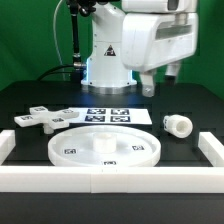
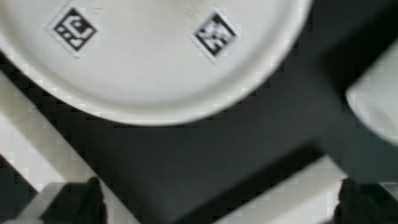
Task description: Assemble round table
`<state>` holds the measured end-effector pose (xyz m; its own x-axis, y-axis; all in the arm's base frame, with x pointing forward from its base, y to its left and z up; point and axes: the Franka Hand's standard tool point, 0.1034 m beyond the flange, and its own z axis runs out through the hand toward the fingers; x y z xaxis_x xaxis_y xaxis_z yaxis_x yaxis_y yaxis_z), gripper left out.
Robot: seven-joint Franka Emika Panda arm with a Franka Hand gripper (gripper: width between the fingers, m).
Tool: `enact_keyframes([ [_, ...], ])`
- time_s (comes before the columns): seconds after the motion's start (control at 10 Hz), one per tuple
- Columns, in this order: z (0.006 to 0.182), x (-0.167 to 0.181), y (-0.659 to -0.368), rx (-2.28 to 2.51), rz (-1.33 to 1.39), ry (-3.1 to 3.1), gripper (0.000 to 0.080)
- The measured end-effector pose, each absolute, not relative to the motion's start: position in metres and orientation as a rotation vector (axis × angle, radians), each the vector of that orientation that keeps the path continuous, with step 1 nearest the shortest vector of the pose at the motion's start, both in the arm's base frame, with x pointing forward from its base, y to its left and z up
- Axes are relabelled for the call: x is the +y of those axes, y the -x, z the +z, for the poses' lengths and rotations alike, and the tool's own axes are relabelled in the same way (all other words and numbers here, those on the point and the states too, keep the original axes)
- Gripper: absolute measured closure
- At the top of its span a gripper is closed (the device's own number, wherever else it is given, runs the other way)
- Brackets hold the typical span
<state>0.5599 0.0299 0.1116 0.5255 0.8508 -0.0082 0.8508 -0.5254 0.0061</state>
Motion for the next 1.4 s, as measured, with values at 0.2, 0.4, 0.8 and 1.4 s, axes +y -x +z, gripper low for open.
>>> enact_keyframes([
  [0.2, 0.086, -0.01, -0.546, 1.597, 0.016, -2.685, 0.015],
  [0.4, 0.064, -0.035, -0.545, 1.641, 0.028, -2.659, 0.015],
  [0.8, 0.033, -0.046, -0.546, 1.645, -0.007, -2.685, 0.015],
  [1.4, 0.016, -0.044, -0.544, 1.647, -0.032, -2.702, 0.0177],
])
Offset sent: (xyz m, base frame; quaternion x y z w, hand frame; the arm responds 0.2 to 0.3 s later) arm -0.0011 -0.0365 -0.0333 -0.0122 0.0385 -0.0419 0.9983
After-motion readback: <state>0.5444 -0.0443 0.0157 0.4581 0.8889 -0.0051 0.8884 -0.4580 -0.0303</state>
